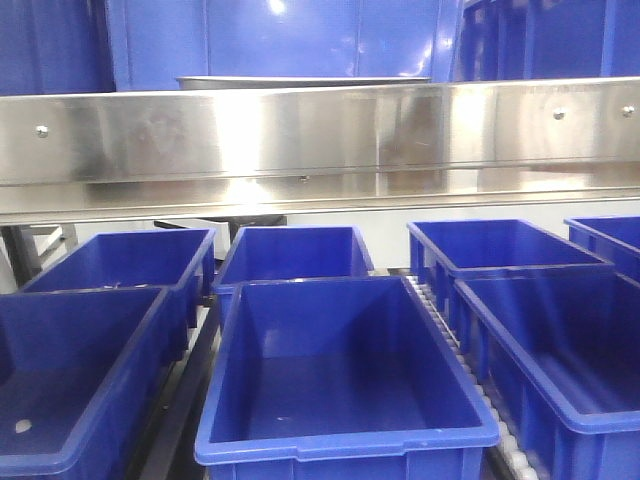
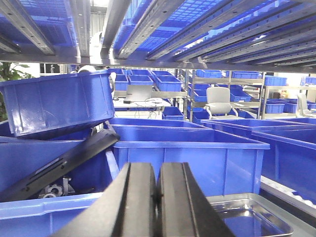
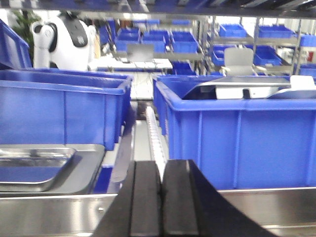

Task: Stack silver trays without gaps

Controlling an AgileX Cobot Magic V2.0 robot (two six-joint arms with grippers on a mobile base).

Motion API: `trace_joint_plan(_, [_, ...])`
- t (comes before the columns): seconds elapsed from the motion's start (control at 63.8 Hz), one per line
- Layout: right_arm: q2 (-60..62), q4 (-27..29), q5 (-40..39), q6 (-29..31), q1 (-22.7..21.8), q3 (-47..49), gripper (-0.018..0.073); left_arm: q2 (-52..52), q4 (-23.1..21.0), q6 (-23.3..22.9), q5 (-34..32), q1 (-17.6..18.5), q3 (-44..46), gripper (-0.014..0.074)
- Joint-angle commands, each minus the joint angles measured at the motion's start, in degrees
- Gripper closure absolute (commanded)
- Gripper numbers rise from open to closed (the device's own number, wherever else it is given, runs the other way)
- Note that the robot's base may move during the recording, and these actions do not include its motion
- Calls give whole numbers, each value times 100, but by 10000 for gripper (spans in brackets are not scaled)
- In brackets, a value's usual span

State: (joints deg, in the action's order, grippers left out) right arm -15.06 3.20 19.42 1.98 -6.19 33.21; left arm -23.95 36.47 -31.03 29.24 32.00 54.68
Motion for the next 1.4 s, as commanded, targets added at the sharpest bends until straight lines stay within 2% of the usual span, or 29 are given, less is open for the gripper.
trace_joint_plan(0.0, [430, 133, -704, 12, -31, -628, 638, 36, 43, -24, -120, 23, -8, 605])
trace_joint_plan(0.078, [833, 229, -1192, 12, -31, -1356, 638, 36, 43, -24, -120, 23, -8, 605])
trace_joint_plan(0.204, [1152, 626, -1249, 12, -31, -2128, 638, 36, 43, -24, -120, 23, -8, 605])
trace_joint_plan(0.361, [1349, 599, -1274, 12, -31, -2776, 638, 36, 43, -24, -120, 23, -8, 605])
trace_joint_plan(0.518, [1506, 573, -1711, 12, 6, -3311, 638, 36, 43, -24, -120, 23, -8, 605])
trace_joint_plan(0.596, [1506, 544, -2009, 12, 106, -3321, 638, 36, 43, -24, -120, 23, -8, 605])
trace_joint_plan(0.721, [1506, 242, -1727, 12, 242, -3321, 638, 36, 43, -24, -120, 23, -8, 605])
trace_joint_plan(1.066, [1506, 242, -1270, 12, 287, -3321, 638, 36, 43, -24, -120, 23, -8, 605])
trace_joint_plan(1.38, [1506, 264, -1257, 12, 287, -3321, 638, 36, 43, -24, -120, 23, -8, 605])
